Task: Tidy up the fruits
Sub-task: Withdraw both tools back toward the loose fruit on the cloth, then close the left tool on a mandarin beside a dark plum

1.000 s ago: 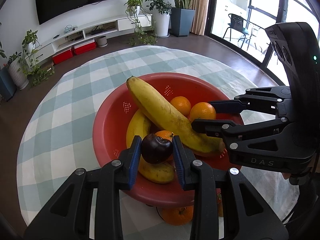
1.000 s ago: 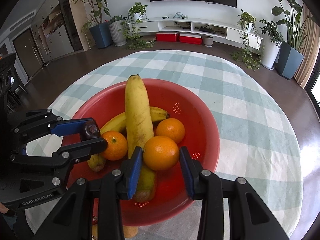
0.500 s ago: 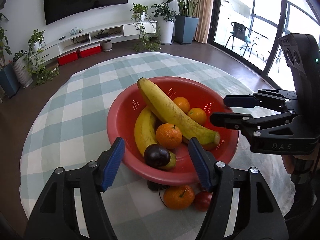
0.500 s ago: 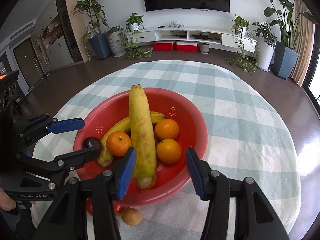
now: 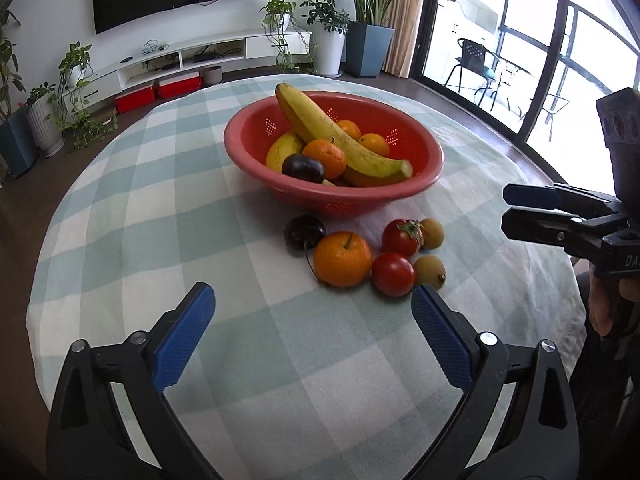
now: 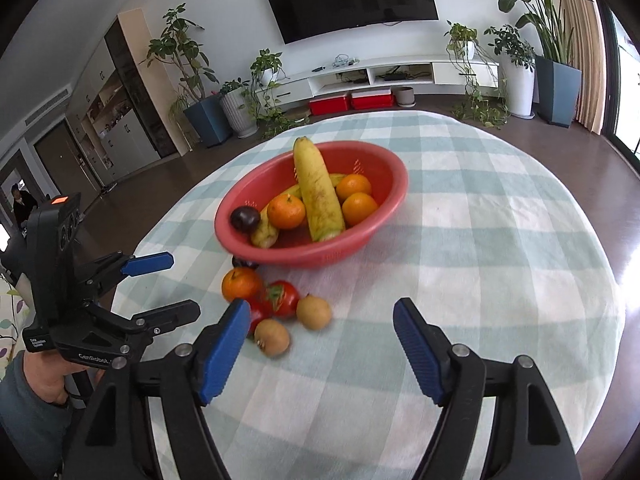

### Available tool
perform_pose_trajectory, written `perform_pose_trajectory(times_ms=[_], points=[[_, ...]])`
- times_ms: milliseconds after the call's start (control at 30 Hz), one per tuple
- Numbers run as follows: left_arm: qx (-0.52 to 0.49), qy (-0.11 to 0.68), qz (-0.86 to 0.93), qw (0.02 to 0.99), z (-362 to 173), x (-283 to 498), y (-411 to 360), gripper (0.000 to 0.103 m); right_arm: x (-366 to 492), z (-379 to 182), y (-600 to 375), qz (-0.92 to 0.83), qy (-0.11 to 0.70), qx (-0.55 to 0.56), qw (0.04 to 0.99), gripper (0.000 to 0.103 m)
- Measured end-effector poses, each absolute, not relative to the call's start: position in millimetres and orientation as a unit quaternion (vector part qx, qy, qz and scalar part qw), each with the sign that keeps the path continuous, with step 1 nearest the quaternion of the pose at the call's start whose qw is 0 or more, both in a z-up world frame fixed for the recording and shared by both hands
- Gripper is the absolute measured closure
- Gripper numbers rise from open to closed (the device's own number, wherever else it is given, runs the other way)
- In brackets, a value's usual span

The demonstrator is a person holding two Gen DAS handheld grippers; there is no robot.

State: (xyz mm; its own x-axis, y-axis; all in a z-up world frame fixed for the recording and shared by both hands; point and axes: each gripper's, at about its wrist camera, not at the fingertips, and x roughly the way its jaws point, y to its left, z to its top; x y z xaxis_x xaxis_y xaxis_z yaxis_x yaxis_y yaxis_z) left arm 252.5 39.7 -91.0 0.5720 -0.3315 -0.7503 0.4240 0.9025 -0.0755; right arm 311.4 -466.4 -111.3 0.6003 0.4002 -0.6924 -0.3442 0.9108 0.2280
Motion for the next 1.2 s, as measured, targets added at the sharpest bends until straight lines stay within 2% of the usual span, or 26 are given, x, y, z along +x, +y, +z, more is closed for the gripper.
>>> perform_pose_trajectory(times_ms=[167,467,533,567,600,667,1200], points=[[0.064,0.404,-0.214,0.887,-96,235,36,0.000,290,-128,-461,0.213,0.413,0.038,0.884,0.022],[0.043,0.415,-0.204,0.886,-89,256,36,0.002,280,-134,-459,0.207,0.413,0.031,0.886,0.022],[0.049,0.417,-0.209,0.883,-90,261,31,0.016,279,-135,-460,0.205,0.413,0.029,0.887,0.024],[0.053,0.419,-0.212,0.881,-91,264,28,0.030,279,-135,-460,0.204,0.414,0.030,0.887,0.025],[0.055,0.423,-0.214,0.879,-92,267,25,0.037,280,-136,-461,0.203,0.414,0.031,0.887,0.026],[0.053,0.431,-0.210,0.876,-95,274,21,0.044,281,-137,-462,0.203,0.416,0.034,0.886,0.027],[0.004,0.462,-0.168,0.871,-111,307,5,0.045,282,-145,-467,0.207,0.424,0.045,0.881,0.028]])
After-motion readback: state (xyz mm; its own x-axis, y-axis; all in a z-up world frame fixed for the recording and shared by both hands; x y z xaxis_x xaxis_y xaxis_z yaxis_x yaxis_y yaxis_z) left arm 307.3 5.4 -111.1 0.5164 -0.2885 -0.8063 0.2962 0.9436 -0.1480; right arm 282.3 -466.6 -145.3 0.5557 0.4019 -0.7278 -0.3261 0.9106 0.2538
